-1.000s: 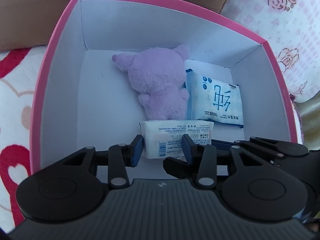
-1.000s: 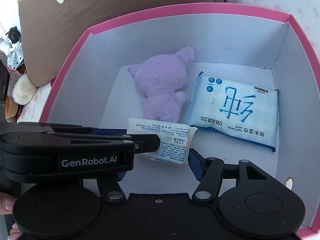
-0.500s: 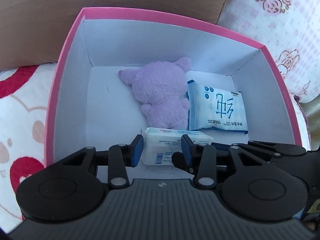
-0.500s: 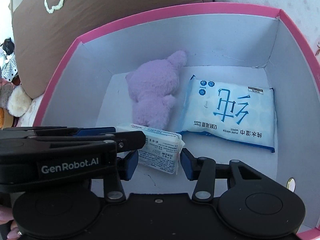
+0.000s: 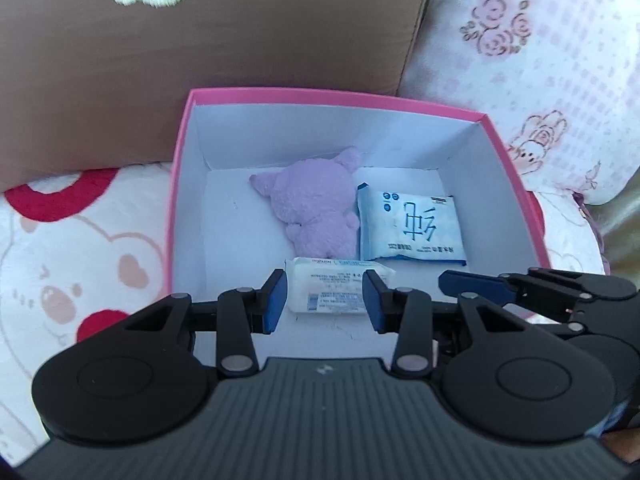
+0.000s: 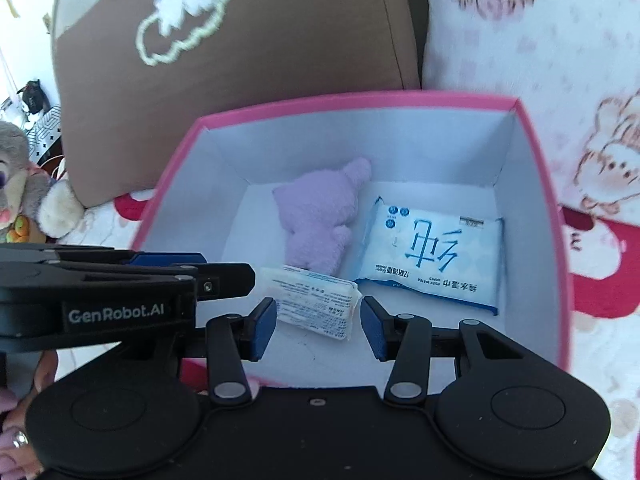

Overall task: Organize objects
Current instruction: 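Lower the medicine box beside the plush and open the left tool, then withdraw the left tool and move it toward the white-orange clinic box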

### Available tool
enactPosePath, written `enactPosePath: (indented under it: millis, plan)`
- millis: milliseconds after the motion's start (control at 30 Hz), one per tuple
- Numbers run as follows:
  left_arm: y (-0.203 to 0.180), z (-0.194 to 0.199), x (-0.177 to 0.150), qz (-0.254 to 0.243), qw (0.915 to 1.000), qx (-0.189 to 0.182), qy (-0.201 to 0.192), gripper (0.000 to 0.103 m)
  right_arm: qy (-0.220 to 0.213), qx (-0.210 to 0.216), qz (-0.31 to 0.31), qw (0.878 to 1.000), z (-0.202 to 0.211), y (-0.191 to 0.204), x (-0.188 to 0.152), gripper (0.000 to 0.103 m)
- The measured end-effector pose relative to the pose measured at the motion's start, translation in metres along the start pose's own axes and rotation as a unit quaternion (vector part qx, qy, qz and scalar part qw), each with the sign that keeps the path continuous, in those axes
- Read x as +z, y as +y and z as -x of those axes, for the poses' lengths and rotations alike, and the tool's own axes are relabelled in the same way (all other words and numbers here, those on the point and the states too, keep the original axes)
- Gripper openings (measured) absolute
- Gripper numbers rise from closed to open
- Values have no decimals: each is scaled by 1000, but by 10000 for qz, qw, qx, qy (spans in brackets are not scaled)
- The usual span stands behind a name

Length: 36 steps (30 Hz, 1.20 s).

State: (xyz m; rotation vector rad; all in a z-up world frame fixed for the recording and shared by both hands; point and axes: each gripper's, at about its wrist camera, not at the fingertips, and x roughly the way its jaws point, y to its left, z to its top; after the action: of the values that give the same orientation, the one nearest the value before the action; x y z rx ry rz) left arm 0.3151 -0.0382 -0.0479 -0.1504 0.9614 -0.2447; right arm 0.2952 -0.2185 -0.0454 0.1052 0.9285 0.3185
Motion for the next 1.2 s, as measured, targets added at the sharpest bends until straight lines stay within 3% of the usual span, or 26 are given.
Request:
enactPosePath:
  millis: [367, 667, 1200]
  plan:
    - [-11, 77, -5, -287, 9993, -102, -205, 39, -164, -29, 423, 9990, 70, 25, -6, 52]
    - [-22, 136, -17, -510, 9986, -34, -113, 43, -370, -152, 619, 9973, 130, 42, -19, 53]
    - [-36, 193, -52, -547, 9980, -321, 69, 49, -465, -256, 858, 9949, 201, 65, -48, 68]
